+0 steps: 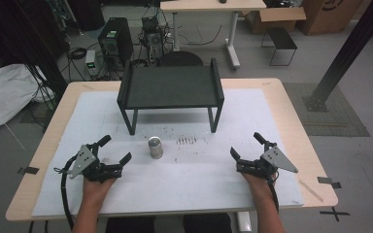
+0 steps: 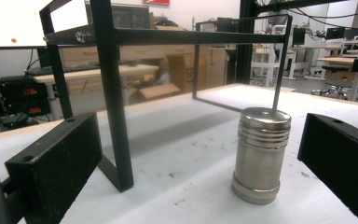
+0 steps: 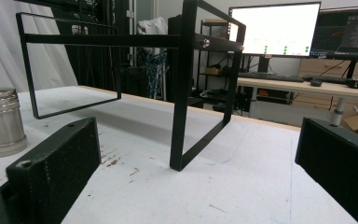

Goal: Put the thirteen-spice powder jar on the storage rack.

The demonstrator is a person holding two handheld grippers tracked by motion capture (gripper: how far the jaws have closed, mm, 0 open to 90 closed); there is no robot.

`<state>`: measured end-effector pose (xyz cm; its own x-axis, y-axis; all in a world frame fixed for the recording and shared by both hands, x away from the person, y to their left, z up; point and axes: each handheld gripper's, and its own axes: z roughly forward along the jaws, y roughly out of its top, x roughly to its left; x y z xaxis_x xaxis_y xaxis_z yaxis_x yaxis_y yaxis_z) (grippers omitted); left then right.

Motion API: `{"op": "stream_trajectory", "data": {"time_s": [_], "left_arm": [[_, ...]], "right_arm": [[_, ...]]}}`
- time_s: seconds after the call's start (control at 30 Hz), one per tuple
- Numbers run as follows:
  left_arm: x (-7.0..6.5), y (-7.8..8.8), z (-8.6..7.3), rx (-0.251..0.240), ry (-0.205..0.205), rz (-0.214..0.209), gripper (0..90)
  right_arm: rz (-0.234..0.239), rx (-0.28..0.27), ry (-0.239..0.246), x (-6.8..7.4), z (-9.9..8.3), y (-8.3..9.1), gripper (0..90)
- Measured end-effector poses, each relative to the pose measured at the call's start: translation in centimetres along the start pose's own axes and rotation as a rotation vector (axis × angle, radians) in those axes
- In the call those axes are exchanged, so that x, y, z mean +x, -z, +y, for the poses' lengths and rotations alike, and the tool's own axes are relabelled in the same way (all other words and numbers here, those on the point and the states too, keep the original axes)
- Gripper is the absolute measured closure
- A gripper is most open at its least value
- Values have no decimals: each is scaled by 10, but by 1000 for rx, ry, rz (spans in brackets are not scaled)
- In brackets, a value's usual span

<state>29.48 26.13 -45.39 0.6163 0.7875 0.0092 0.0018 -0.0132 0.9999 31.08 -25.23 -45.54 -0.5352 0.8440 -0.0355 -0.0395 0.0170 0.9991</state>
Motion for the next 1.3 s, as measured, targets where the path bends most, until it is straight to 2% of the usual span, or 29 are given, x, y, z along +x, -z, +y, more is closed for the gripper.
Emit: {"op": "stream_trajectory", "data": {"time_s": [0.93,1.3], "left_arm": [[0,0,0,5,2,0,5],[1,-1,0,8,9,3,5]], "right_arm": [[3,-6,19,1,0,0,0],[3,-8,12,1,0,1,0]]}}
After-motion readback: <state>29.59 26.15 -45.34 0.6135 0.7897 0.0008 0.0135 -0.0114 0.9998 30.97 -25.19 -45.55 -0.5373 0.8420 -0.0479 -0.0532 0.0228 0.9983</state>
